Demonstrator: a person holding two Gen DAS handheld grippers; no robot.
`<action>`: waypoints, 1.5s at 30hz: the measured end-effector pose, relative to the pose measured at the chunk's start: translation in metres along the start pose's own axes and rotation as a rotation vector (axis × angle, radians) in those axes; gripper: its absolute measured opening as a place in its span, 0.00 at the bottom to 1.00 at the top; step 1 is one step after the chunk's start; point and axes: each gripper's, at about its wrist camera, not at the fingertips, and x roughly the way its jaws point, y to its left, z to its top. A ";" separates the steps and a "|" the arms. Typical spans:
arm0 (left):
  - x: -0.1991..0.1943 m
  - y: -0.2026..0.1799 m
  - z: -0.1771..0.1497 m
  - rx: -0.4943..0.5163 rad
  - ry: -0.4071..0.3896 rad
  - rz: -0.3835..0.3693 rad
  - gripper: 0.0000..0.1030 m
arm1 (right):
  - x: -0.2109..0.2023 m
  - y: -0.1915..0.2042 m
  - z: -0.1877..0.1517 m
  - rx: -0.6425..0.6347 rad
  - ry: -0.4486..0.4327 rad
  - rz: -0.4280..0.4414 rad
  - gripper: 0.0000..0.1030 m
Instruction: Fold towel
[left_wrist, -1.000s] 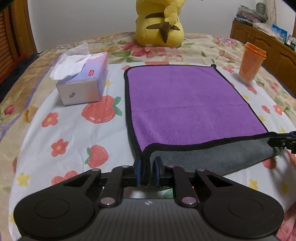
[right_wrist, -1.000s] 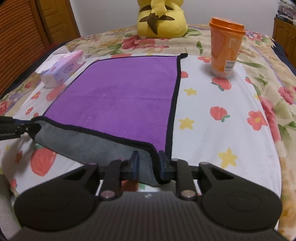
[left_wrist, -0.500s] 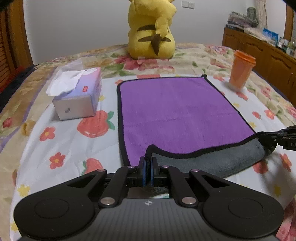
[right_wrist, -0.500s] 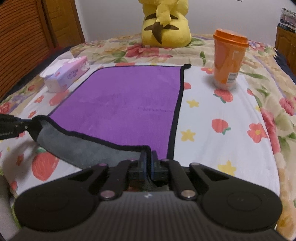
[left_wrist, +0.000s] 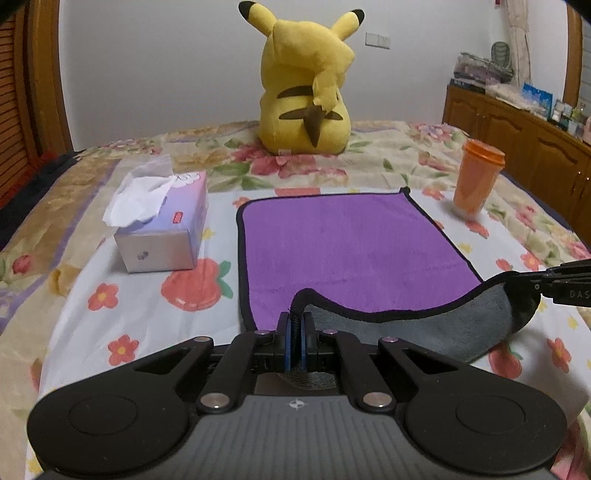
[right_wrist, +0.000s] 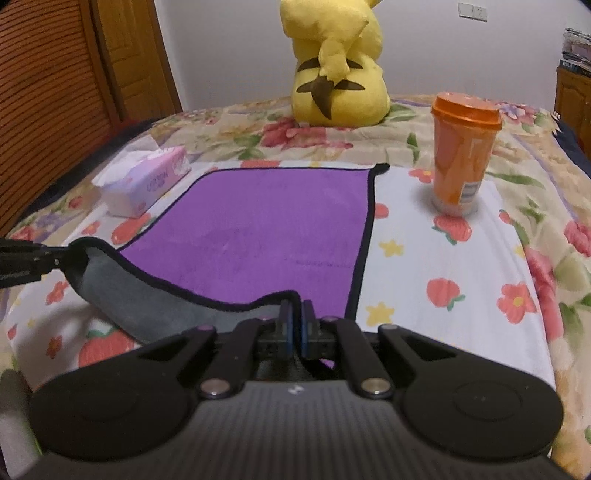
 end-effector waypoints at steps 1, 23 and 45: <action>-0.001 0.000 0.001 -0.002 -0.006 0.000 0.08 | 0.000 -0.001 0.001 0.003 -0.003 0.002 0.05; 0.009 0.000 0.020 -0.004 -0.065 -0.003 0.08 | 0.007 -0.006 0.022 -0.044 -0.065 0.020 0.05; 0.019 0.000 0.036 0.007 -0.105 -0.028 0.08 | 0.019 -0.015 0.031 -0.044 -0.091 0.034 0.05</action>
